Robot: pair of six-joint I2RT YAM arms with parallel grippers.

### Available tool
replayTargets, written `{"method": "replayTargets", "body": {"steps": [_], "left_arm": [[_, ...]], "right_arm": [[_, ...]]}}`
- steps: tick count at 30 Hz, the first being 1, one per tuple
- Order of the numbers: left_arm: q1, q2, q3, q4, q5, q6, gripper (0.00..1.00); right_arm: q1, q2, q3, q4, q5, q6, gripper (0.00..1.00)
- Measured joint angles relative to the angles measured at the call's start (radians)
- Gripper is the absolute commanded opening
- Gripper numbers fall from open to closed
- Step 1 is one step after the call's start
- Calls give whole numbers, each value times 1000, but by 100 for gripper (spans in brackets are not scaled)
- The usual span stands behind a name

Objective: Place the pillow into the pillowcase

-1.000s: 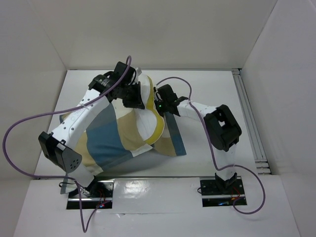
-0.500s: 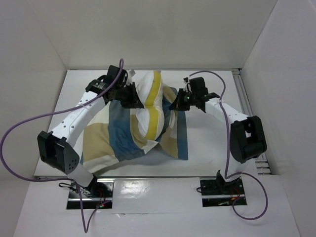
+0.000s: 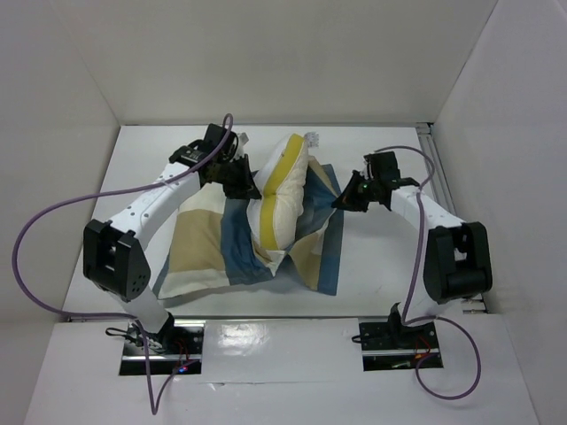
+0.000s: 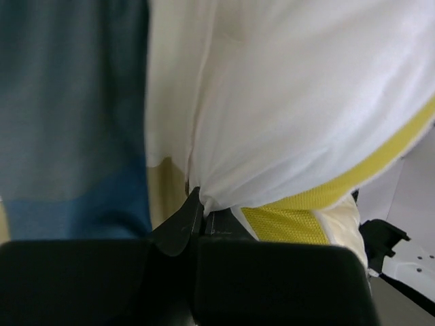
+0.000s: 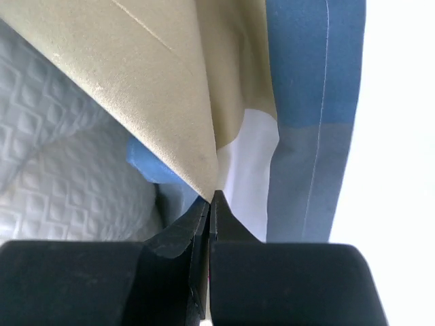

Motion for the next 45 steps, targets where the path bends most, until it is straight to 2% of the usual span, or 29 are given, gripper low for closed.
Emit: {"method": "replayTargets", "body": {"steps": [2,4,6,14,17,21,23,32,35,40,45], "left_arm": [[0,21,-9,10,3,-10,0],[0,42,-11,15,3,-14,0],[0,53,-15,30,3,-14,0],[-51,111,-16,96,53,-8,0],[-76,176,27,90,69,16,0],[-96,248,53,78,107,67,0],[-106,257,39,83,121,94,0],[-172,290,16,140,68,203,0],[-191,293,-13,180,29,225,0],[-212,279,-67,234,4,256,0],[-236,275,-68,268,-5,306,0]], "right_arm": [[-26,-57,-39,-6,10,17,1],[-29,-80,-23,-31,28,13,7],[-29,-75,10,-46,56,-2,0],[-48,-33,42,-60,137,-18,0],[-47,-81,26,-50,167,6,0],[-47,-219,-6,-7,171,48,0],[-46,-237,0,14,153,70,0],[-55,-123,76,178,79,187,0],[-56,-92,117,199,107,216,0],[-79,-166,-32,342,191,313,0],[-89,-123,-33,450,160,375,0]]}}
